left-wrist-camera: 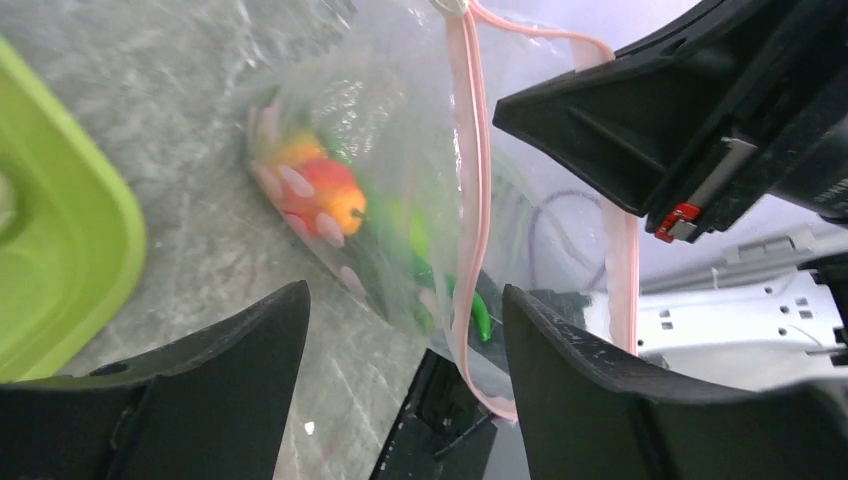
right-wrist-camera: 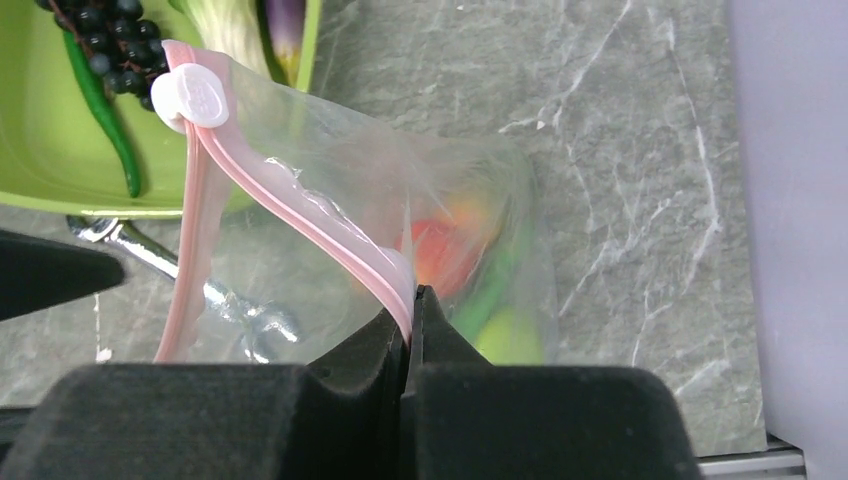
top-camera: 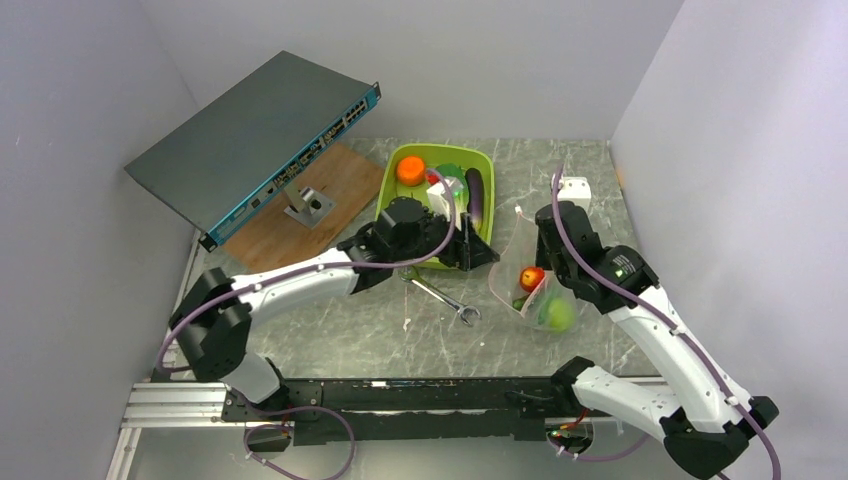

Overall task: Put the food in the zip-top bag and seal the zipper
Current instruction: Adjust the zipper food storage bag at the center of the board, then pick up the fake fruit from the bin, then place the fake fruit in the zipper food storage bag, then pick up the fake vegetable from the bin, then place the fake vegetable in the zipper food storage bag.

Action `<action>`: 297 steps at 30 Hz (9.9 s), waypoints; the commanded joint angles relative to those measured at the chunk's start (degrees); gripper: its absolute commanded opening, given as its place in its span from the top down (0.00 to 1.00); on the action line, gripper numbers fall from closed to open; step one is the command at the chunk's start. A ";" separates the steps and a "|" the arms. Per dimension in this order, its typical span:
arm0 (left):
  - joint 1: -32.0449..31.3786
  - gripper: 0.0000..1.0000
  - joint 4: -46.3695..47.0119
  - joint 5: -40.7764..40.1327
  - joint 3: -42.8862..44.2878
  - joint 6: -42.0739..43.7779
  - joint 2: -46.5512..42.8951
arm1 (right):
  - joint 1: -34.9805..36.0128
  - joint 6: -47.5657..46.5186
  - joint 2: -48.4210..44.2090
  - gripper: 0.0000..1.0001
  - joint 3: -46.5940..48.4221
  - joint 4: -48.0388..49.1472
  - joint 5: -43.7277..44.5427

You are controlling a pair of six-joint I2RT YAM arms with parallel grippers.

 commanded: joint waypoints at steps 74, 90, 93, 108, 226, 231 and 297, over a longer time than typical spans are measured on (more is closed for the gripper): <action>14.54 0.90 -28.70 -29.13 23.19 -6.44 23.70 | -0.17 -2.10 -4.71 1.00 -4.21 7.74 -0.97; 10.22 0.99 -6.55 7.63 1.64 9.00 -10.99 | -0.08 -0.37 -5.75 1.00 -4.21 8.42 -3.63; 7.68 1.00 -4.31 13.86 2.15 9.26 -11.78 | -0.20 0.04 -5.41 1.00 -3.81 8.32 -4.39; -0.47 1.00 0.22 22.32 -0.89 1.72 -9.93 | -0.16 -1.08 -6.58 1.00 -3.46 9.66 -2.97; 18.19 1.00 -33.59 -12.19 12.10 2.02 9.60 | -0.05 -1.16 -4.96 1.00 -7.03 13.93 -8.27; 18.12 1.00 -32.44 -4.57 8.91 3.17 2.65 | -0.01 -0.99 -3.75 1.00 -6.66 14.43 -10.70; -2.09 0.47 6.09 5.03 -7.29 -35.24 1.71 | 4.79 -3.31 -7.81 1.00 -9.51 17.42 -10.95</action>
